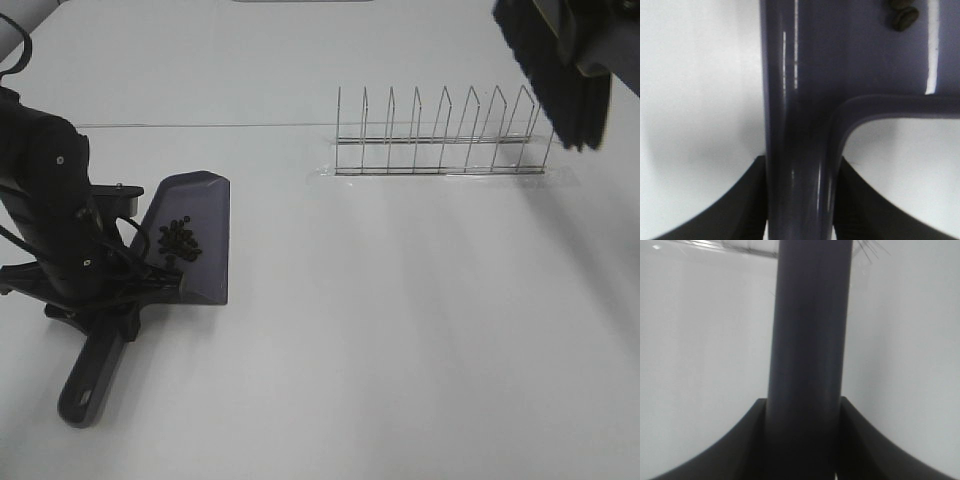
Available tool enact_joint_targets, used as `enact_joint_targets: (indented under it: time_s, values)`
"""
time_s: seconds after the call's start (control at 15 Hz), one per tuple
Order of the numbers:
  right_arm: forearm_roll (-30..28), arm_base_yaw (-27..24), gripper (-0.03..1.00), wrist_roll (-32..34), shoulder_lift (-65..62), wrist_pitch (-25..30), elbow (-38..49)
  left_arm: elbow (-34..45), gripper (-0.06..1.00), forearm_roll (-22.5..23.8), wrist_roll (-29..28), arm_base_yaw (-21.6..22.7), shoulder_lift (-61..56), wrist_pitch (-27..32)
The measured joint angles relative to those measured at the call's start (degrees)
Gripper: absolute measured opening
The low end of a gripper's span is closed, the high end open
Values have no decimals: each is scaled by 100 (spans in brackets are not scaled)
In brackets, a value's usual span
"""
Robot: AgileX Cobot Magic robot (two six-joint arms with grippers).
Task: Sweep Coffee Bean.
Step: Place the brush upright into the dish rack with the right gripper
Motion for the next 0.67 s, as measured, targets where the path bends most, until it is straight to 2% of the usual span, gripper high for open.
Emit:
enact_joint_targets:
  time_s: [0.2,0.33,0.67]
  values:
    - [109,-384,38,0,-86,-23,825,34,35,0,29,0,-149,-29]
    - [395,-407,38,0,-74,-504,1318,34,35,-97,40,0,-441,-23]
    - [596,-407,38,0,716,-1278,1455,34,35,-298,63,0,-859,-11]
